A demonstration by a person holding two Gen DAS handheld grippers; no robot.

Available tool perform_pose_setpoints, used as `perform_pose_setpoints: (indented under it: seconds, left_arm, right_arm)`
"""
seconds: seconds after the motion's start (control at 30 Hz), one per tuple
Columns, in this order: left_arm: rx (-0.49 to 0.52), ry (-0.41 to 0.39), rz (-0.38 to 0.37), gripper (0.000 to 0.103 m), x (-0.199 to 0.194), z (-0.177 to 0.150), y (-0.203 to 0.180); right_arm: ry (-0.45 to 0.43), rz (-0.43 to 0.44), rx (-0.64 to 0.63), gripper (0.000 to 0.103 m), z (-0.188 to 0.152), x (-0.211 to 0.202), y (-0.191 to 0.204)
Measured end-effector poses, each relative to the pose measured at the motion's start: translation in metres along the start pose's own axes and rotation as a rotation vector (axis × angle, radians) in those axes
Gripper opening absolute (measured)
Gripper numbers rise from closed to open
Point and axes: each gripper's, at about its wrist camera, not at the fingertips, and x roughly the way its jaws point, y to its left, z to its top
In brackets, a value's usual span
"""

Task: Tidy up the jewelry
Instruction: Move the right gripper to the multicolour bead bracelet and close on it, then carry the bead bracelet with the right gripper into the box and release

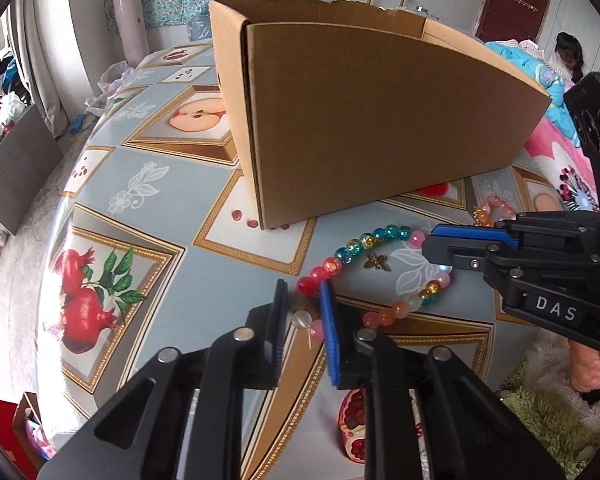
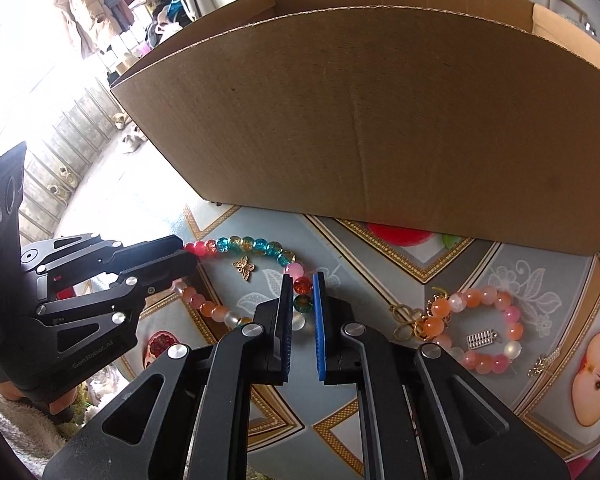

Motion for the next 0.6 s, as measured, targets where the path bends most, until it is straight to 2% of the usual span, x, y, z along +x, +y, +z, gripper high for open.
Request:
perform_pose_setpoints:
  seconds: [0.07,0.6]
  left_arm:
    - [-0.011,-0.005,-0.006,0.009,0.0,0.0,0.001]
    - [-0.016,-0.094,-0.058,0.009,-0.03,0.001,0.002]
  right_arm:
    - [-0.003,-0.003,-0.001,0.008,0.0,-0.001,0.0]
    - [-0.053,-0.01,-0.012,0.007,-0.006,-0.025,0.01]
